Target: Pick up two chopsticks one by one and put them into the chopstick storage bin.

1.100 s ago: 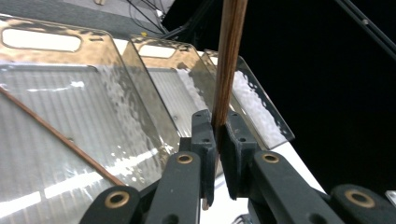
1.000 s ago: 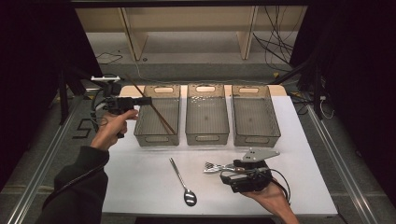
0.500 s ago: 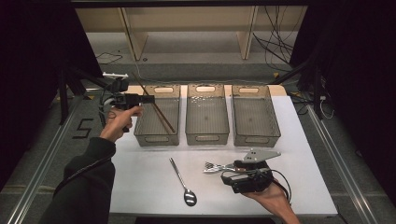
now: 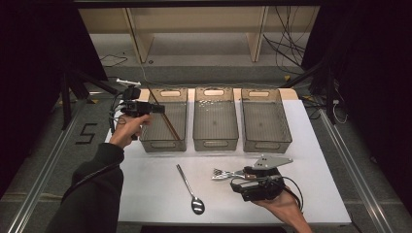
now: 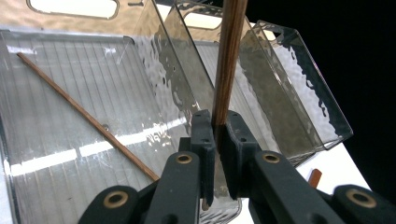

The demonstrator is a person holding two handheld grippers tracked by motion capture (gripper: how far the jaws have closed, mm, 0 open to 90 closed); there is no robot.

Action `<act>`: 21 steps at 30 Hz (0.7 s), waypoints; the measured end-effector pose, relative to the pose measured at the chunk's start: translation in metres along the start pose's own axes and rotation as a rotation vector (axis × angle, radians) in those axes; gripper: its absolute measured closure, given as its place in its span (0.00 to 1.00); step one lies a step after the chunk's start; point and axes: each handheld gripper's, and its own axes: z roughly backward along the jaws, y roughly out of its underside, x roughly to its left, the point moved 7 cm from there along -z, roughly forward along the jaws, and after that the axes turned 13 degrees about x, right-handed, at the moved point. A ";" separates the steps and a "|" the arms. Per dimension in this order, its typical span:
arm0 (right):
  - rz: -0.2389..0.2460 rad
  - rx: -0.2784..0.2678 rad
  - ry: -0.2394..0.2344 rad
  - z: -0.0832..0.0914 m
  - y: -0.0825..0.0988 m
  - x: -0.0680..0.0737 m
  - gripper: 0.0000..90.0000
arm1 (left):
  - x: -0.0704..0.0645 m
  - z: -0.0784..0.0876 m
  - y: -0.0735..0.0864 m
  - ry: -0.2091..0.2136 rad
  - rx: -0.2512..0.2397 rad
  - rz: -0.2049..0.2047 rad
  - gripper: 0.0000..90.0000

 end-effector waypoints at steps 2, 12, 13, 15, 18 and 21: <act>0.001 -0.005 0.001 0.000 0.000 0.000 0.26 | 0.001 -0.003 0.000 -0.002 0.012 0.003 0.93; 0.001 -0.009 0.003 0.000 0.000 -0.001 0.25 | 0.004 -0.016 0.003 -0.016 0.057 0.011 0.92; 0.002 -0.009 0.003 0.000 0.000 0.000 0.25 | 0.004 -0.018 0.002 -0.017 0.063 0.010 0.92; 0.001 -0.007 0.003 0.000 0.000 0.000 0.25 | 0.005 -0.020 0.002 -0.022 0.066 0.014 0.92; 0.002 -0.007 0.002 0.000 0.000 0.000 0.25 | 0.005 -0.024 0.002 -0.030 0.074 0.016 0.92; 0.002 -0.005 0.002 0.000 0.000 0.000 0.25 | 0.006 -0.028 0.002 -0.044 0.081 0.016 0.92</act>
